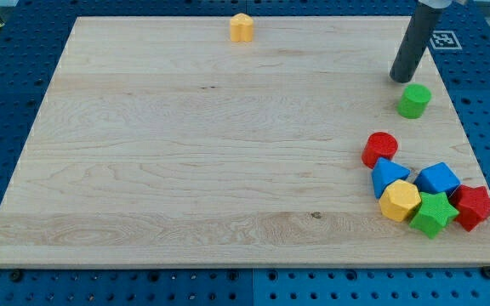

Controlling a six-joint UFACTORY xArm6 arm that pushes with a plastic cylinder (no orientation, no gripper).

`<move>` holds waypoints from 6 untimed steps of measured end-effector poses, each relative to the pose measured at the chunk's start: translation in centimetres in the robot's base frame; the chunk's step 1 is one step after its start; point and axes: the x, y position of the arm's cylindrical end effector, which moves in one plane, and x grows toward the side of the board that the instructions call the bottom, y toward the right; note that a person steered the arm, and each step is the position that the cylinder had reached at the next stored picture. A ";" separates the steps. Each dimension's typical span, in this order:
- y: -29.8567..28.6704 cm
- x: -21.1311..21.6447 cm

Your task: Move the green circle to the group of blocks

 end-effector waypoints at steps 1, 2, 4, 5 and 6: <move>0.3 3.0; 1.3 5.1; 3.3 8.4; 4.7 9.2; 6.0 9.7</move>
